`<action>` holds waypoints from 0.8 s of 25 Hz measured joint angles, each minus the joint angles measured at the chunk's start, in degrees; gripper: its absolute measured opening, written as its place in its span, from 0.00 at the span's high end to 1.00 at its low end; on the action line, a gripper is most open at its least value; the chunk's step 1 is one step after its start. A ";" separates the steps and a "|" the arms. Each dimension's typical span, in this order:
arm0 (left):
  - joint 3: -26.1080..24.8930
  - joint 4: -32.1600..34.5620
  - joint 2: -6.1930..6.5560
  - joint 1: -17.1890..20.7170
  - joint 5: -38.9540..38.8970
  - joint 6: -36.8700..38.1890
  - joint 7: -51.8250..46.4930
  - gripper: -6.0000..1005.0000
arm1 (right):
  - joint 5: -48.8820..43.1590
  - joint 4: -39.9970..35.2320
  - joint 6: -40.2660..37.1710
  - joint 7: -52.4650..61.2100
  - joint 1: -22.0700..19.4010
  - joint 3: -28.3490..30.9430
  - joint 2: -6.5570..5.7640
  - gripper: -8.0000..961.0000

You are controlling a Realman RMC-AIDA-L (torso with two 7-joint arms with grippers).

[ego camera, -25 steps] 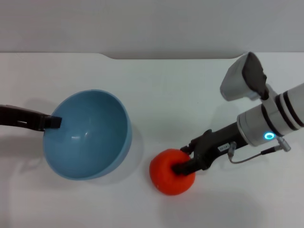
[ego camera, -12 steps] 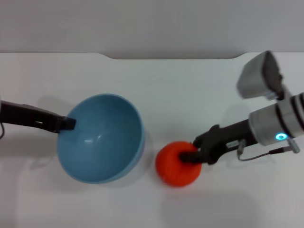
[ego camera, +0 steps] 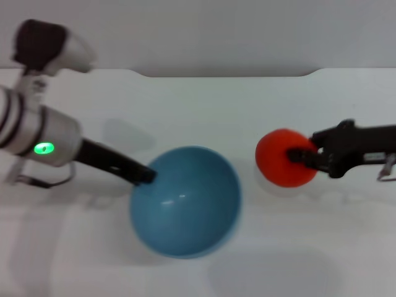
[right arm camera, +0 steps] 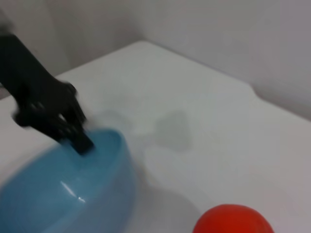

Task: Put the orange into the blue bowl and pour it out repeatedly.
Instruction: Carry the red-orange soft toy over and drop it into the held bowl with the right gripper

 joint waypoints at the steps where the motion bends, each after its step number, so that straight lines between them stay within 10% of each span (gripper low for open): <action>1: 1.41 -0.79 -0.08 -0.98 -0.07 -0.86 -0.51 1.00 | 0.31 -1.33 -2.21 0.04 -0.11 1.25 0.03 0.82; 10: 16.76 -6.97 -0.64 -10.54 0.68 -7.81 -6.46 1.00 | 6.40 -9.57 -14.61 0.13 0.85 3.64 -0.02 0.89; 20: 18.50 -6.42 -0.80 -12.60 0.51 -9.16 -6.90 1.00 | 0.85 -9.76 -18.39 4.70 4.10 -3.38 -0.18 0.94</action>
